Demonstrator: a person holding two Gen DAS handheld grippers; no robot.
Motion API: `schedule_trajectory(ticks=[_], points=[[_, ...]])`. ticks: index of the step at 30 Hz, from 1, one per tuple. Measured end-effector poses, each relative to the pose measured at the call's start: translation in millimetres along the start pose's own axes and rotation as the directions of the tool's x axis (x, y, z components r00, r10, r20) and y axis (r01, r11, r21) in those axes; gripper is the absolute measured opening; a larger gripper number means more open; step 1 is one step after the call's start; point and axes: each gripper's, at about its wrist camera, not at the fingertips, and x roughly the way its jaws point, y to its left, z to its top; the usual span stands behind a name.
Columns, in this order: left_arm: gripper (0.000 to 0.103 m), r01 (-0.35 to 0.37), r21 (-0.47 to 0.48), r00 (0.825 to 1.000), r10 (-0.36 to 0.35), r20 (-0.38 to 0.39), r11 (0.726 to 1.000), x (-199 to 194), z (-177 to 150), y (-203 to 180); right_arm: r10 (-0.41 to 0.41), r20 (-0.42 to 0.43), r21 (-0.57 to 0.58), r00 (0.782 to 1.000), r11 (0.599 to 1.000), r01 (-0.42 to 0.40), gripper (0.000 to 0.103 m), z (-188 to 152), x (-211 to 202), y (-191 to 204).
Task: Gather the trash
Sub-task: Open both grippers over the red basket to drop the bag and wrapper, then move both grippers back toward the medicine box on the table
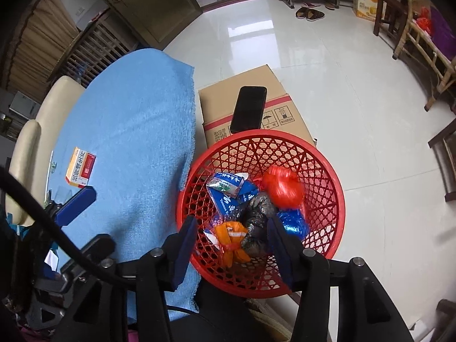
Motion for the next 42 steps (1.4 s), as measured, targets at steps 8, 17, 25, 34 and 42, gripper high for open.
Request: schedule_trajectory(ticks=[8, 17, 25, 34, 42], points=[[0.068, -0.081, -0.012, 0.995, 0.081, 0.049, 0.997, -29.7, -18.5, 24.3, -0.006, 0.012, -0.043, 1.000, 0.999, 0.006, 0.055, 8.3, 4.2, 36.1], [0.070, -0.248, -0.157, 0.965, 0.258, 0.041, 0.956, -74.4, -57.7, 91.0, 0.071, -0.002, -0.193, 0.997, 0.979, -0.070, 0.055, 36.9, 28.4, 135.4], [0.070, -0.432, -0.371, 0.895, 0.442, -0.063, 0.822, -125.6, -124.9, 173.1, 0.219, -0.018, -0.298, 0.976, 0.930, -0.214, 0.060, 63.1, 53.0, 242.9], [0.070, -0.574, -0.446, 0.797, 0.593, -0.113, 0.686, -170.8, -153.5, 225.9, 0.264, -0.121, -0.188, 0.957, 0.940, -0.283, 0.064, 77.3, 123.5, 317.7], [0.076, -0.580, -0.462, 0.795, 0.591, -0.140, 0.671, -171.8, -155.1, 262.9, 0.092, -0.148, -0.182, 0.985, 0.976, -0.118, 0.067, 79.3, 162.8, 361.6]])
